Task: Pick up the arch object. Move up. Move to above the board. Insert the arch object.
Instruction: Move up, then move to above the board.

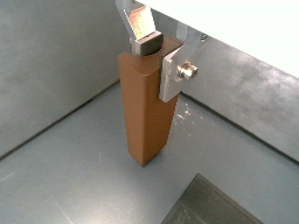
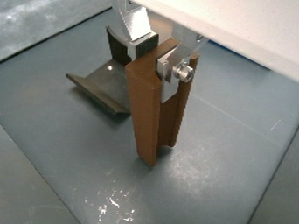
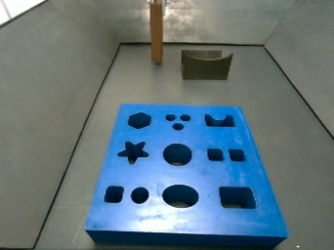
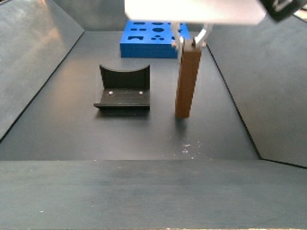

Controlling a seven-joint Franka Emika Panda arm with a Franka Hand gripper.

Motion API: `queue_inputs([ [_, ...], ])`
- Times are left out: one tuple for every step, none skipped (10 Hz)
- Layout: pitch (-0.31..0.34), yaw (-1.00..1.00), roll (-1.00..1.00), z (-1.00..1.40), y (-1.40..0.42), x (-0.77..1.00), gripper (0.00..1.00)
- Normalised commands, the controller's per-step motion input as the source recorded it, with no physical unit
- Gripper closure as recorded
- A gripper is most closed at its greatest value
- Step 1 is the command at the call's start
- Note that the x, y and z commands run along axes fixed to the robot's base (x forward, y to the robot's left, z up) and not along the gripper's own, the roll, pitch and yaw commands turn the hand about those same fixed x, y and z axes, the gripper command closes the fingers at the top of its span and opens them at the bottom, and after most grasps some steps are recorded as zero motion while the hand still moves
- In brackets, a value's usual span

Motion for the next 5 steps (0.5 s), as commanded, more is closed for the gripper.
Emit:
queue_inputs([
  [0.018,-0.01,0.01,0.66,-0.03,-0.06,1.0],
  [0.021,-0.01,0.02,0.52,-0.01,-0.05,1.0],
  [0.037,-0.01,0.04,0.3,0.0,-0.03,1.0],
  [-0.011,0.08,0.24,1.0,-0.02,-0.01,1.0],
  [-0.005,0.08,0.25,1.0,-0.02,0.0,1.0],
])
